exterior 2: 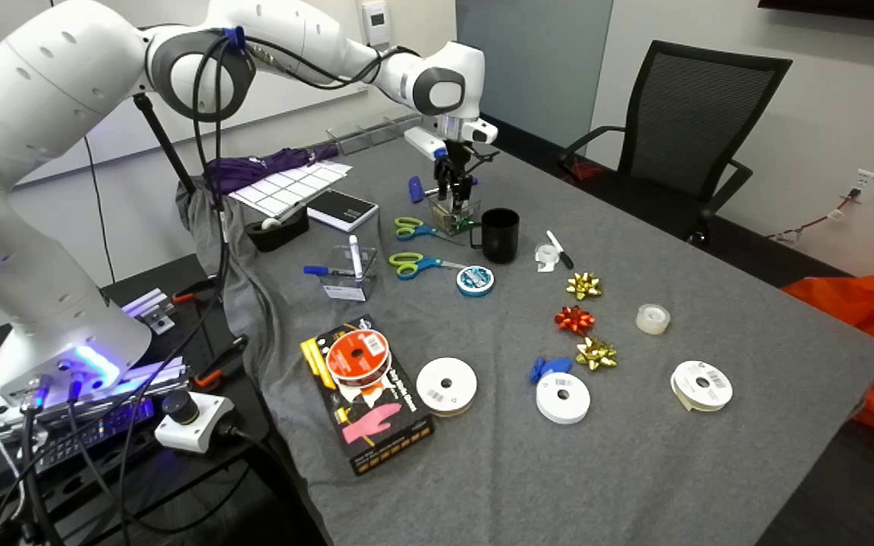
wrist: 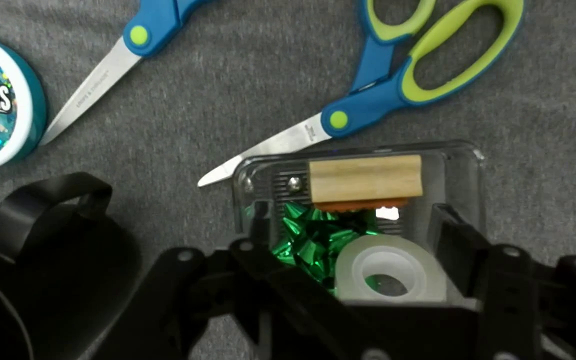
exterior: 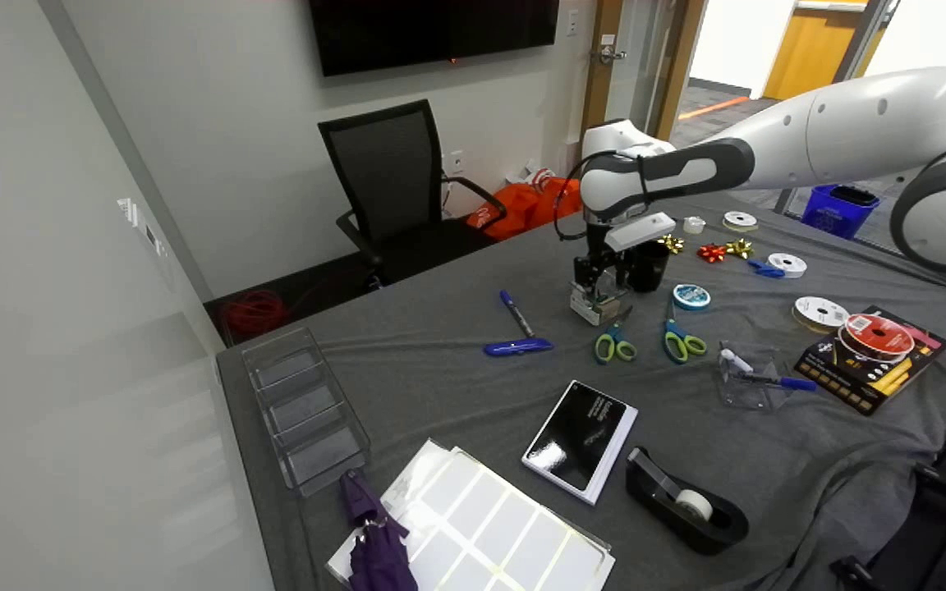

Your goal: Put the brown object on the table

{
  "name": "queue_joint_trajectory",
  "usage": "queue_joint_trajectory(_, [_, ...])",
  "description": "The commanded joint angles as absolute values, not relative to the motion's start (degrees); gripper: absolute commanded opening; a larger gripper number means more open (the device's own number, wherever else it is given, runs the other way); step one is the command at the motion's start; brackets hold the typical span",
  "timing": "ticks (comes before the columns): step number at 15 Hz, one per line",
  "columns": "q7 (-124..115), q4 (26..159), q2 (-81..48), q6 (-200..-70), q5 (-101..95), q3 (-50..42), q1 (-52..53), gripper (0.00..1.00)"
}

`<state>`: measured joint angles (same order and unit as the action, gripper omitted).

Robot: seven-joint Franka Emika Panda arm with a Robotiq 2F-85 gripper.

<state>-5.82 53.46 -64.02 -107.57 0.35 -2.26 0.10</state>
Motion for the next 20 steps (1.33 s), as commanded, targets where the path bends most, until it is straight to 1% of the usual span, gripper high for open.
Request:
queue_joint_trajectory(1, [-5.7, 52.2, -64.9, -106.3, -0.6, -2.5, 0.4, 0.87])
queue_joint_trajectory(3, [-5.3, 53.5, -64.4, -107.1, -0.6, -2.7, 0.6, 0.90])
queue_joint_trajectory(4, [-5.2, 53.7, -64.3, -107.2, -0.7, -2.7, 0.6, 0.89])
queue_joint_trajectory(5, [-4.9, 54.3, -64.1, -107.5, -0.8, -2.7, 0.7, 0.90])
queue_joint_trajectory(8, [-4.6, 55.1, -64.0, -108.2, -1.1, -2.8, 0.8, 0.87])
queue_joint_trajectory(9, [-4.4, 55.5, -63.9, -108.4, -1.2, -2.8, 0.8, 0.76])
queue_joint_trajectory(12, [-4.2, 56.7, -63.6, -108.7, -1.4, -2.7, 1.0, 0.69])
queue_joint_trajectory(13, [-4.1, 57.3, -63.3, -108.8, -1.5, -2.7, 1.0, 0.72])
queue_joint_trajectory(14, [-4.1, 57.5, -63.2, -108.9, -1.7, -2.7, 1.0, 0.71])
queue_joint_trajectory(15, [-3.9, 57.8, -63.0, -109.0, -2.0, -2.6, 1.1, 0.74])
queue_joint_trajectory(16, [-3.8, 57.9, -63.0, -109.0, -2.2, -2.6, 1.1, 0.74])
queue_joint_trajectory(17, [-3.7, 58.0, -63.0, -109.0, -2.7, -2.7, 1.1, 0.78])
queue_joint_trajectory(18, [-3.8, 58.0, -63.0, -108.9, -2.9, -2.7, 1.2, 0.77])
queue_joint_trajectory(19, [-3.9, 58.0, -63.1, -108.9, -3.1, -2.7, 1.3, 0.78])
queue_joint_trajectory(20, [-3.8, 58.0, -63.1, -108.9, -3.3, -2.7, 1.3, 0.77])
